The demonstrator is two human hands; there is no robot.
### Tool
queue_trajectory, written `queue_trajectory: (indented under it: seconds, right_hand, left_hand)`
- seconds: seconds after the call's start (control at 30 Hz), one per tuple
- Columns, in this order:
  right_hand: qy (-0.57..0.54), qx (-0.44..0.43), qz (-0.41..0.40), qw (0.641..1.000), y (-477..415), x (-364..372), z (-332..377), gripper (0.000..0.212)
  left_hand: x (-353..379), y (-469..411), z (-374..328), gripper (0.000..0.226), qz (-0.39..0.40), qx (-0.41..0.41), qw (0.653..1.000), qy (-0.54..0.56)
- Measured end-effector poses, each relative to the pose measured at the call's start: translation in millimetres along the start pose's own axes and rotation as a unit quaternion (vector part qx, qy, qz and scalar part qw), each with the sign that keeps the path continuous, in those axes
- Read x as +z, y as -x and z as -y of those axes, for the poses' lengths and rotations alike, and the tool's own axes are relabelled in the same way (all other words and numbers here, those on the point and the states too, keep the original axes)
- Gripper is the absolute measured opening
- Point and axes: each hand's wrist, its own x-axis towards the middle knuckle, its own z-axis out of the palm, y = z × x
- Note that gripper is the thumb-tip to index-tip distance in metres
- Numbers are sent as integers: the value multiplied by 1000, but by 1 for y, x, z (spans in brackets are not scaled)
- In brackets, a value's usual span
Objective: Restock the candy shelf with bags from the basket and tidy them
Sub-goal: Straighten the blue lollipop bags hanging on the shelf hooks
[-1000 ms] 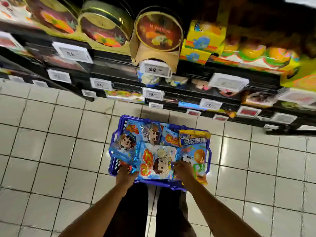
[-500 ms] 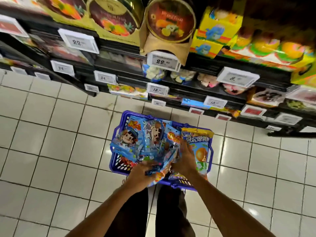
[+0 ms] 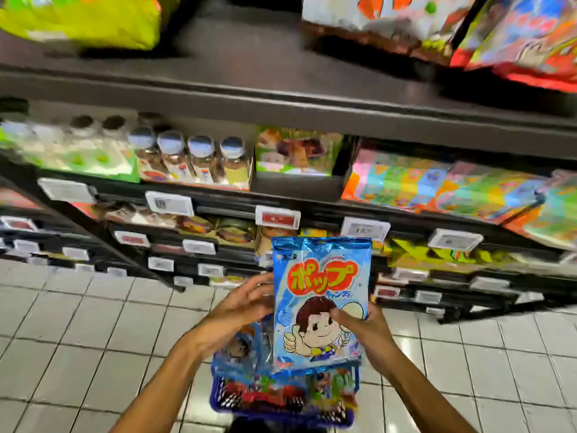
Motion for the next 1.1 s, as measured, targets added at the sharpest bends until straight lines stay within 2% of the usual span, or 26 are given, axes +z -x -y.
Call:
queue_trajectory:
  seconds: [0.1,0.2,0.27,0.37,0.47,0.5,0.63,0.77,0.87,0.97,1.0,1.1]
  right_hand:
    - [-34,-84,-37,995,36,12,86,18]
    - [-48,-163,-61,984,67,20,155,25]
    - [-42,-205,-74,975,87,21,195,35]
    - [-50,-248,-91,963,111,20,241,36]
    - [-30,-286,-80,954,133,17,286,52]
    - [-28,-314,-76,946,141,15,301,51]
    - [-26,-426,-76,901,169,9,359,36]
    - [-60,-520,-87,847,192,-2,427,66]
    - [-34,-620,-132,773,208,-8,480,78]
    - [93,-675,-200,704,221,-4,529,63]
    - [119,-677,-219,692,222,0,545,56]
    - [139,-660,-255,693,222,10,584,49]
  left_hand:
    - [37,14,-70,62,26,29,997,-68]
    - [75,27,-135,58,-41,106,986,-123]
    - [93,36,-176,43,-83,170,971,-144]
    - [110,52,-224,31,-115,239,948,-176]
    - [126,64,-266,26,-127,305,930,-162]
    - [132,69,-281,25,-120,318,927,-158]
    - [154,86,-338,27,-105,387,903,-155]
    - [171,98,-394,26,-100,451,871,-167]
    - [181,100,-434,28,-78,489,853,-164]
    - [192,100,-475,34,-61,514,839,-167]
    - [196,100,-488,38,-50,519,836,-168]
    - [201,96,-525,40,-58,537,823,-179]
